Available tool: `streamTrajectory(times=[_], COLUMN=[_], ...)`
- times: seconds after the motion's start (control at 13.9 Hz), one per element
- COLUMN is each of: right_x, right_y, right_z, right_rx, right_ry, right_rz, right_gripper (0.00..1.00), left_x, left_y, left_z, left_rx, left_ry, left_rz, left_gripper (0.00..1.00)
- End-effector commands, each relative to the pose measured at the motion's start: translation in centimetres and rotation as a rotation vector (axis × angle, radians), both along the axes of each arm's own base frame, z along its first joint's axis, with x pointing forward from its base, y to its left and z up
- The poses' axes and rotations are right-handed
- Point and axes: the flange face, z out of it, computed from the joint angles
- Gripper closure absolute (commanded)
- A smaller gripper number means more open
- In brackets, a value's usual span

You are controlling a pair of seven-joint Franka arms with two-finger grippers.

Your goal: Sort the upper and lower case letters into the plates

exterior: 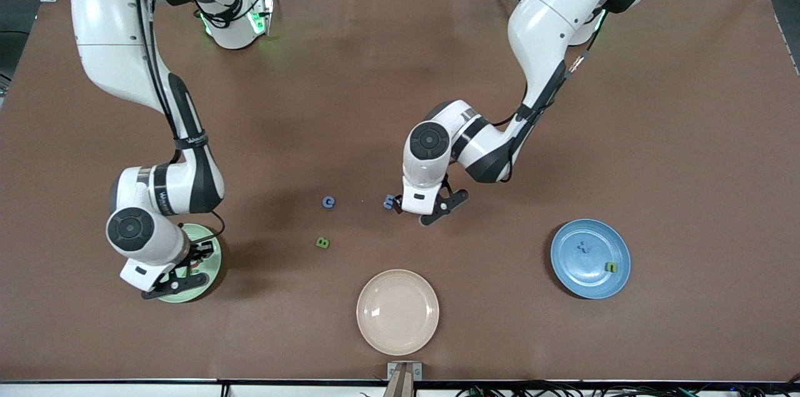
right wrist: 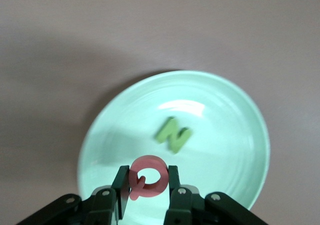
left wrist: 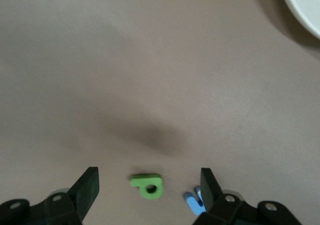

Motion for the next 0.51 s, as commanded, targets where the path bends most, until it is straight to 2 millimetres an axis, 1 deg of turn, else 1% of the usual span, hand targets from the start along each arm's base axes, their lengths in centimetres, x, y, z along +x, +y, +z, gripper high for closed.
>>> streamTrajectory(times=[0.0, 0.07, 0.14, 0.22, 0.29, 0.36, 0.43], right_x=[-0.2, -0.3, -0.4, -0.9, -1.4, -2.1, -2.7], right_y=[1.0, 1.5, 2.2, 3.5, 5.4, 8.1, 10.0], right_z=[-0.2, -0.1, -0.1, 0.0, 0.4, 0.7, 1.9], right_rx=[0.004, 0.004, 0.008, 0.017, 0.020, 0.029, 0.066], right_ry=[-0.003, 0.000, 0.001, 0.023, 0.045, 0.063, 0.071], right_rz=[0.033, 0.034, 0.031, 0.030, 0.022, -0.011, -0.078], right_gripper=[0.33, 0.21, 0.14, 0.12, 0.11, 0.11, 0.11], left_x=[-0.2, -0.9, -1.1, -1.1, -1.3, -1.5, -1.7], left_y=[-1.1, -1.7, -1.7, -1.7, -1.7, -1.6, -1.7], left_z=[-1.2, -1.6, -1.8, -2.2, -2.9, -3.6, -3.9], left_rx=[-0.009, -0.004, 0.005, 0.010, 0.016, 0.021, 0.023], left_ry=[-0.005, -0.003, 0.000, 0.004, 0.012, 0.021, 0.023], left_rz=[-0.012, -0.029, -0.041, -0.048, -0.055, -0.056, -0.071], left_gripper=[0.21, 0.26, 0.29, 0.33, 0.34, 0.36, 0.38])
